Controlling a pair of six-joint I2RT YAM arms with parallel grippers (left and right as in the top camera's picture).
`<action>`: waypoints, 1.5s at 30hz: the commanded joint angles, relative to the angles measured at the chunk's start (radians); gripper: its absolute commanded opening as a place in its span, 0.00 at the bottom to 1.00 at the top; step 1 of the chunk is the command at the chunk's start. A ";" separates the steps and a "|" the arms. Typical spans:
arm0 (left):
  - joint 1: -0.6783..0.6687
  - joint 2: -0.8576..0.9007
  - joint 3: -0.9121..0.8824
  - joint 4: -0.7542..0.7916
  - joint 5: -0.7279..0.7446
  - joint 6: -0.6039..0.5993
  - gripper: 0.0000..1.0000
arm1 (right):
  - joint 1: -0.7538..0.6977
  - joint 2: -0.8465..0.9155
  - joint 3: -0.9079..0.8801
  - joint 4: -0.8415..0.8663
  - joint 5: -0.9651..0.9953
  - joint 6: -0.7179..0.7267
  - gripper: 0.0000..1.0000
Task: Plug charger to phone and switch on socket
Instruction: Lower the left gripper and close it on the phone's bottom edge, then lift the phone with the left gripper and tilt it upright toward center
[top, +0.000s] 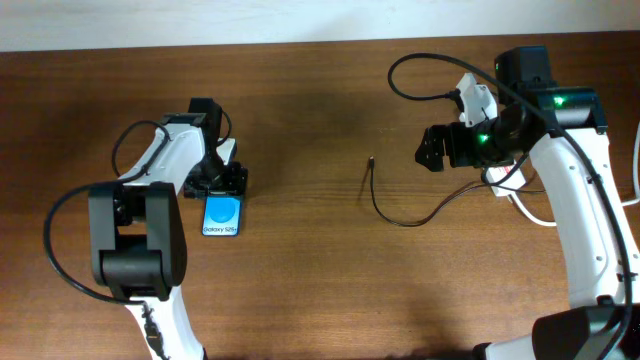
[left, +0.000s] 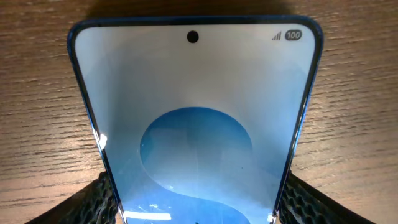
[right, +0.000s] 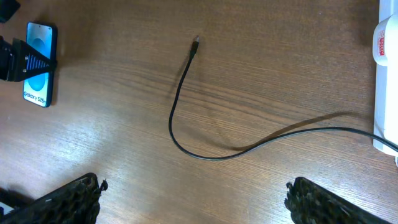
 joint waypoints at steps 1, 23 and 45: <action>-0.005 0.019 0.068 -0.040 0.027 0.015 0.66 | 0.008 0.003 -0.005 0.000 0.009 0.000 0.98; -0.005 0.019 0.312 -0.217 0.248 -0.400 0.00 | 0.008 0.003 -0.005 0.004 -0.075 0.008 0.98; -0.005 0.019 0.312 -0.346 1.033 -0.772 0.00 | 0.008 0.003 -0.005 0.011 -0.079 0.070 0.98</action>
